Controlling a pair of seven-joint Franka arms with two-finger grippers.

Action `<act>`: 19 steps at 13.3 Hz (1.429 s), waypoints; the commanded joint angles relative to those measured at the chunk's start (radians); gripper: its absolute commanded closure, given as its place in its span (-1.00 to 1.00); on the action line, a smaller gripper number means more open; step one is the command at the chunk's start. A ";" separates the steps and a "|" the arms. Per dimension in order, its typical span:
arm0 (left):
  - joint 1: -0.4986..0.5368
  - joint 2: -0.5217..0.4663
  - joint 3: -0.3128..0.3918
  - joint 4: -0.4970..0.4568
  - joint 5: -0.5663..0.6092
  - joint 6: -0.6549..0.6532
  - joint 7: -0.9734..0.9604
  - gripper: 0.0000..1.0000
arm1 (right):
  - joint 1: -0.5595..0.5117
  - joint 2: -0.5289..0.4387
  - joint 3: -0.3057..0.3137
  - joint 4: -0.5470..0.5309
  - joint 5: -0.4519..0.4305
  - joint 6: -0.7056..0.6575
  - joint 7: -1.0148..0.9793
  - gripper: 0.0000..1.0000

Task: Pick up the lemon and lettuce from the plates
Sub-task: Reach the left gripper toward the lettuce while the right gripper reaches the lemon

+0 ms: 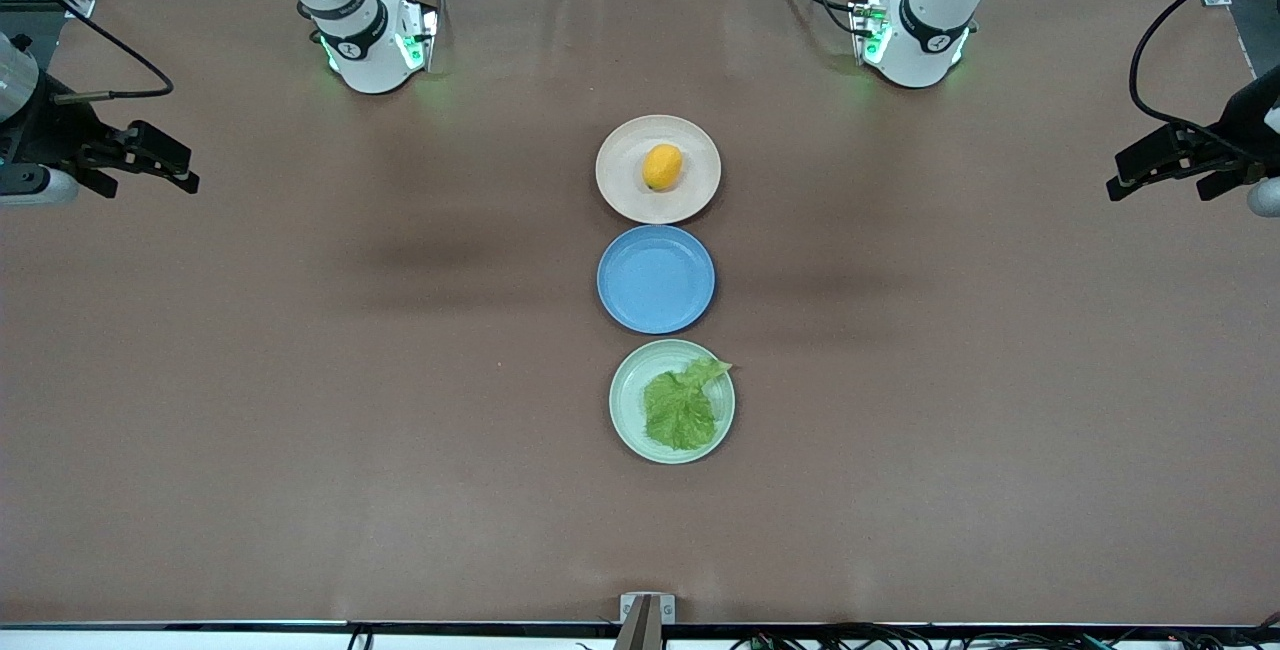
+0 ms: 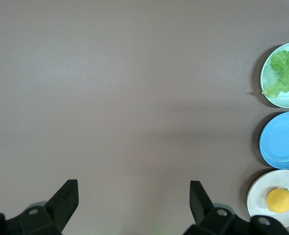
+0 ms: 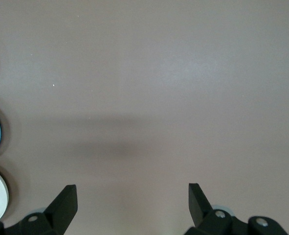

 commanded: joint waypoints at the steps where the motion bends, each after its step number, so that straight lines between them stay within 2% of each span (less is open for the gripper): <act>1: 0.000 -0.011 -0.006 0.004 0.020 -0.015 0.011 -1.00 | 0.000 -0.032 0.000 -0.024 0.012 0.010 -0.008 -1.00; 6: 0.008 -0.005 -0.004 0.002 0.008 -0.015 0.000 -1.00 | 0.000 -0.030 0.000 -0.023 0.012 0.010 -0.008 -1.00; 10: -0.036 0.041 -0.024 0.001 -0.001 -0.015 -0.004 -1.00 | -0.004 -0.021 -0.003 0.000 0.012 -0.014 -0.008 -1.00; 14: -0.154 0.151 -0.027 0.004 -0.066 0.011 -0.059 -1.00 | -0.011 0.020 -0.005 0.046 0.009 -0.033 -0.007 -1.00; 17: -0.263 0.272 -0.025 0.005 -0.064 0.141 -0.196 -1.00 | -0.012 0.068 -0.005 0.083 -0.002 -0.024 -0.008 -1.00; 19: -0.331 0.352 -0.025 0.005 -0.055 0.240 -0.274 -1.00 | -0.017 0.134 -0.008 0.105 0.001 -0.008 -0.007 -1.00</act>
